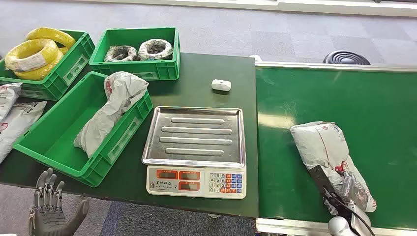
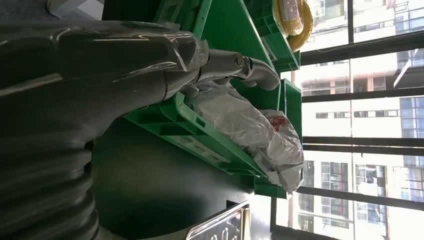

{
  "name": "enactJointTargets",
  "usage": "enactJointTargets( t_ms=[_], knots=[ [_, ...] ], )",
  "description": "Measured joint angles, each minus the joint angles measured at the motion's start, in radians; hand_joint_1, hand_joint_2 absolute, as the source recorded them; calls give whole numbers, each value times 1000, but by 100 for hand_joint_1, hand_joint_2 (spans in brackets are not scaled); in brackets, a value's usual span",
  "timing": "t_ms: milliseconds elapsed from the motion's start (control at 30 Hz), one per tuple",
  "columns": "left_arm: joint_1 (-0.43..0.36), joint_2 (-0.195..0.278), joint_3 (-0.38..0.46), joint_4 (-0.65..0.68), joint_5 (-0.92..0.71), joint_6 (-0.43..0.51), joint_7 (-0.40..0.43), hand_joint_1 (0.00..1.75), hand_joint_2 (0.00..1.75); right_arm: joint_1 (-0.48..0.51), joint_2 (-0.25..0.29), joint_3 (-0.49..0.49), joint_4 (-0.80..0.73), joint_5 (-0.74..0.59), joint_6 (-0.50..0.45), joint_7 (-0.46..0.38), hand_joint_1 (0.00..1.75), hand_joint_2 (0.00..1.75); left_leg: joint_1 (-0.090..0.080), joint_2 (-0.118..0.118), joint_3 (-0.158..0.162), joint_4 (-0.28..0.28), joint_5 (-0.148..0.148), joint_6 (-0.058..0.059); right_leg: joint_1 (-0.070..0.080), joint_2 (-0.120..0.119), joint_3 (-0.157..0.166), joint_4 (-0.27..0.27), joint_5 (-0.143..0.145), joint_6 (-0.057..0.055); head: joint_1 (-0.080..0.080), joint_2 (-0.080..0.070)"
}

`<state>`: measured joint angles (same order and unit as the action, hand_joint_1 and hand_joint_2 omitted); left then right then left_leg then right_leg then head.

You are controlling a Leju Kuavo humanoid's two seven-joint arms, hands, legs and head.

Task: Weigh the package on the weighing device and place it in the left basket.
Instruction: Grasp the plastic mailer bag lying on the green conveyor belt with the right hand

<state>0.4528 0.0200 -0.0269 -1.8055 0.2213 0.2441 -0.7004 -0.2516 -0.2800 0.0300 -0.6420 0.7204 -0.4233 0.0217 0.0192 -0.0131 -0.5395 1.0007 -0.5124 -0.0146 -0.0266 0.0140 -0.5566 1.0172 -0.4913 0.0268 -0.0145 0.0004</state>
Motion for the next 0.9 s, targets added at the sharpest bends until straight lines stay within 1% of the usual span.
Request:
enactJointTargets(
  t_ms=[100,167,333,467,500,567,600,633,667,733,800,900],
  knots=[
    [1,3,-5,0,0,-5,1,0,175,-9,-1,-2,0,10,6,17,175,175,0,0,1,0,0,0,0,0,1,0,0,0,0,0],
    [1,5,-7,0,-1,-16,5,0,175,-17,-1,-7,-4,12,-9,12,175,175,0,0,0,0,0,0,0,0,2,0,0,0,0,0],
    [1,5,-8,0,-6,-55,15,0,175,-36,1,-39,-71,-25,-106,-95,175,175,0,1,-3,0,0,0,0,1,0,0,1,0,-1,0],
    [-1,5,-9,0,-7,-67,14,0,175,-64,1,-52,-143,-36,-119,-116,175,175,0,1,-2,0,0,0,0,0,-1,1,2,0,0,0],
    [-1,5,-10,0,-8,-70,13,0,175,-67,1,-52,-157,-49,-127,-139,175,175,0,0,-4,0,1,0,0,0,-1,1,2,0,0,0],
    [-5,7,-13,2,-12,-81,8,0,175,-83,5,-44,-193,-64,-153,-236,175,175,0,1,-7,0,1,0,0,0,-2,2,2,-1,0,0],
    [-12,9,-16,6,-14,-86,6,0,175,-103,9,-29,-219,-55,-162,-284,175,175,0,3,-8,0,1,0,0,2,-4,2,3,-1,-1,0],
    [-22,11,-19,11,-15,-90,4,0,175,-130,12,-8,-247,-36,-163,-309,175,175,0,5,-7,0,1,0,0,4,-5,2,4,-2,-1,0],
    [-33,13,-24,16,-16,-93,3,0,175,-159,16,16,-275,-19,-159,-309,175,175,0,7,-5,0,2,0,0,6,-6,2,4,-2,-1,0],
    [-46,15,-31,24,-17,-96,2,0,175,-203,21,53,-317,-5,-155,-273,175,175,0,4,-3,0,2,0,0,4,-5,2,4,-1,0,0],
    [-49,17,-35,29,-17,-97,1,0,175,-222,23,74,-346,-8,-157,-256,175,175,0,0,-4,0,3,0,0,1,-4,2,3,-1,0,0],
    [-51,20,-37,36,-21,-103,1,0,175,-229,30,98,-375,-4,-156,-277,175,175,0,0,-7,0,3,0,0,0,-4,2,3,-1,0,0]
  ],
)
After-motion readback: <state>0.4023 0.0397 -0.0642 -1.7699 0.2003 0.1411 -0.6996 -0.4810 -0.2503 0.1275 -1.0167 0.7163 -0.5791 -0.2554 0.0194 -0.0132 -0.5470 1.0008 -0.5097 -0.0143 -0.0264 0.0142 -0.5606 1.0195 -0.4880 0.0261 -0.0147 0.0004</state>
